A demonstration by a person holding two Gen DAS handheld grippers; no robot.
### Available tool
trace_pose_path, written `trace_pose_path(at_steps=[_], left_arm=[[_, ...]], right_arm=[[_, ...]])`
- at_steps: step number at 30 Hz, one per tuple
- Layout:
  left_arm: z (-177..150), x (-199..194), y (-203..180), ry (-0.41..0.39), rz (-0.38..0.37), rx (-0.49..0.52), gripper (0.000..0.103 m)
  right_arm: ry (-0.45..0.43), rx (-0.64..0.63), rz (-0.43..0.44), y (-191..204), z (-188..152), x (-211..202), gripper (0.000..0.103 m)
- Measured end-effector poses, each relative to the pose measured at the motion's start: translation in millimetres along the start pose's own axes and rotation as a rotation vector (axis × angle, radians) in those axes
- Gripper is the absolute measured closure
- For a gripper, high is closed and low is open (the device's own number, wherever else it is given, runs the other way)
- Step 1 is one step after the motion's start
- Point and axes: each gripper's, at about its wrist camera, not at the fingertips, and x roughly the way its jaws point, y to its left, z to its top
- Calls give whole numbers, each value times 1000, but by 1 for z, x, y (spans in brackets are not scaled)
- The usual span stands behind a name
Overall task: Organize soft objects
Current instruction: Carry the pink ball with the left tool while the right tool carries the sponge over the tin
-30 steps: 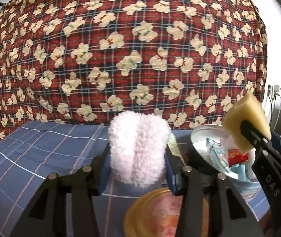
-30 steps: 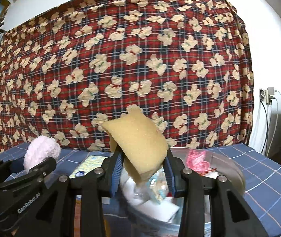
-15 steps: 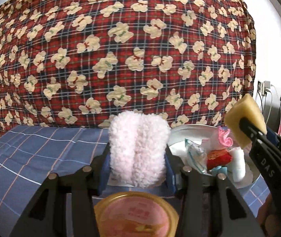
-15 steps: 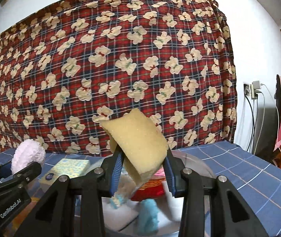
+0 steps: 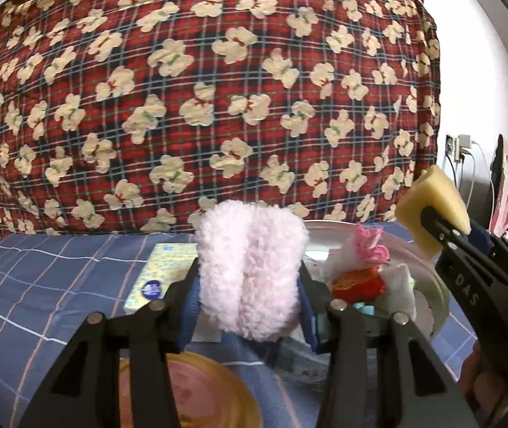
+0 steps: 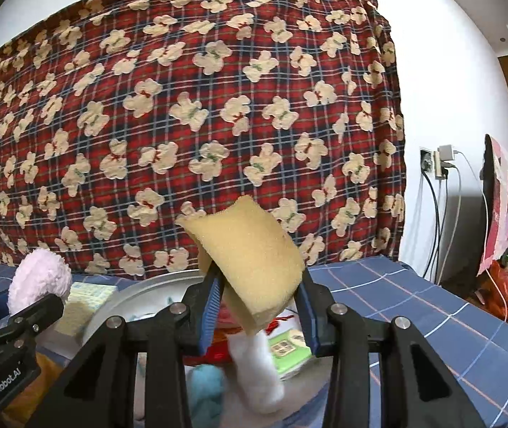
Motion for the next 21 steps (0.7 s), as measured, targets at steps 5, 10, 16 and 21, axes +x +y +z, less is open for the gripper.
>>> trace_pose_path(at_steps=[5,10,16,21], left_arm=[[1,9,-19,23,-38,12,56],[0,21,-45,58,-79,33,56],[0,35,-63,95,-97,33,56],[-4,45,-70,130,-94,50,56]], right_arm=[[30,7,-42,-16,-1,10,61],[79,20,-65,-30,-3,22,61],[129,3,-72,-32,-7,32,61],[196,2,-75,-34,-11,42,61]])
